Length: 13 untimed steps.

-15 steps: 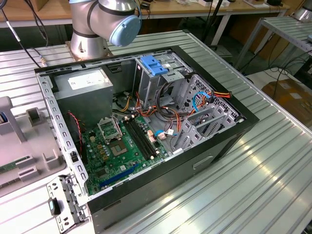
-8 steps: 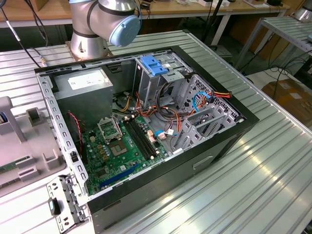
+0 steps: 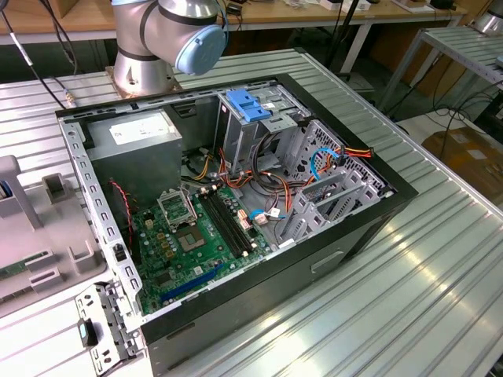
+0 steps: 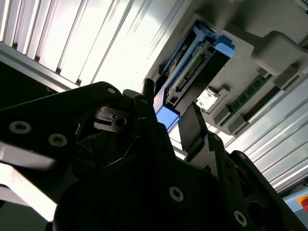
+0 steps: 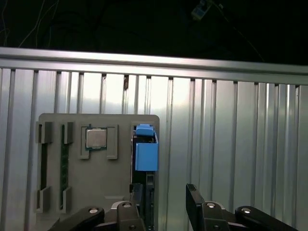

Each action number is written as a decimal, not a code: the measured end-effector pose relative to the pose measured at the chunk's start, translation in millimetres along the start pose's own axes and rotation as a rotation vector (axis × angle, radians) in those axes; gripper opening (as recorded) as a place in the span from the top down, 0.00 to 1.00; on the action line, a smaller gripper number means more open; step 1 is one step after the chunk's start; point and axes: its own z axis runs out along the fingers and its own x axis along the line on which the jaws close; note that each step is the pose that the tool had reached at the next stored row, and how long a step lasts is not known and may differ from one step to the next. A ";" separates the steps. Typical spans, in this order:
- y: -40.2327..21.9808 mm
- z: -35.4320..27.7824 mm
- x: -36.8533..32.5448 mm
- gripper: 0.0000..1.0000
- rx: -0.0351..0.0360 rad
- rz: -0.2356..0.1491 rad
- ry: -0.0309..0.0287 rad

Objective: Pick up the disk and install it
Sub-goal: 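Pick up the disk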

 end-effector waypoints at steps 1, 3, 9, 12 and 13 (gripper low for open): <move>0.1 0.1 -0.5 0.52 0.0000 0.000 0.0000; 0.2 0.2 -2.1 0.52 0.0000 0.000 0.0000; 3.9 0.9 -4.0 0.52 0.0001 0.000 0.0000; 4.7 1.1 -1.5 0.52 0.0000 0.000 0.0000; 5.0 1.2 -0.4 0.52 -0.0001 0.000 0.0000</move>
